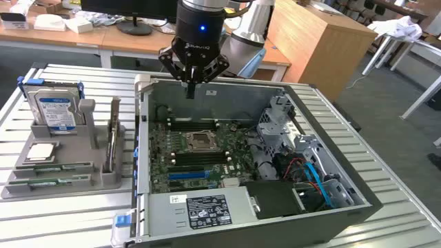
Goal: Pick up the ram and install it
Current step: 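Reach for the ram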
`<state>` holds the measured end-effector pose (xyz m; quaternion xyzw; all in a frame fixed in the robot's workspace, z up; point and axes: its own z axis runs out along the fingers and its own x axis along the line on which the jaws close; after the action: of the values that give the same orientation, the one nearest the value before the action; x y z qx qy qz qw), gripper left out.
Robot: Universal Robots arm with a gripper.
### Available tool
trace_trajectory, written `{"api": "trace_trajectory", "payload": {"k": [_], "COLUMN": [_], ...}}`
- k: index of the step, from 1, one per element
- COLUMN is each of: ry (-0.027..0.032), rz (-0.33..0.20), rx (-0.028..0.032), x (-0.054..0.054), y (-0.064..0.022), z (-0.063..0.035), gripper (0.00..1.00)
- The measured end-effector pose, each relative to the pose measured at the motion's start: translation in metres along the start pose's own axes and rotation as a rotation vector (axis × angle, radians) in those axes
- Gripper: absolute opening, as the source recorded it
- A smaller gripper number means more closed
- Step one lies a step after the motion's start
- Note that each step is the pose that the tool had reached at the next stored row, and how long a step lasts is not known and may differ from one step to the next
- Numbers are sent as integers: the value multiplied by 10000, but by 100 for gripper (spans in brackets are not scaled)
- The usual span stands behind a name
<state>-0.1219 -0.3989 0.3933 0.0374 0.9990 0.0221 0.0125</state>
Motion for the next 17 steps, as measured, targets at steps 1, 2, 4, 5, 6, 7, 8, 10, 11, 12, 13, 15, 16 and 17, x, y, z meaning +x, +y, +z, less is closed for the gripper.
{"api": "trace_trajectory", "payload": {"k": [1,2,4,5,6,7,8,10,11,12,13,15,16,17], "ry": [-1,0,0,0,-1,0,-1,-1,0,0,0,0,0,0], "rz": [0,0,0,-1,0,1,2,0,0,0,0,0,0,1], "rx": [0,0,0,1,1,2,1,0,1,1,1,1,1,0], "x": [0,0,0,1,3,6,9,17,23,30,38,58,69,80], "y": [0,0,0,0,0,0,0,-1,-2,-2,-3,-4,-5,-6], "z": [0,0,0,0,0,-1,0,0,-1,-1,-1,-2,-2,-2], "gripper": [10,10,10,10,10,10,10,10,10,10,10,10,10,10]}}
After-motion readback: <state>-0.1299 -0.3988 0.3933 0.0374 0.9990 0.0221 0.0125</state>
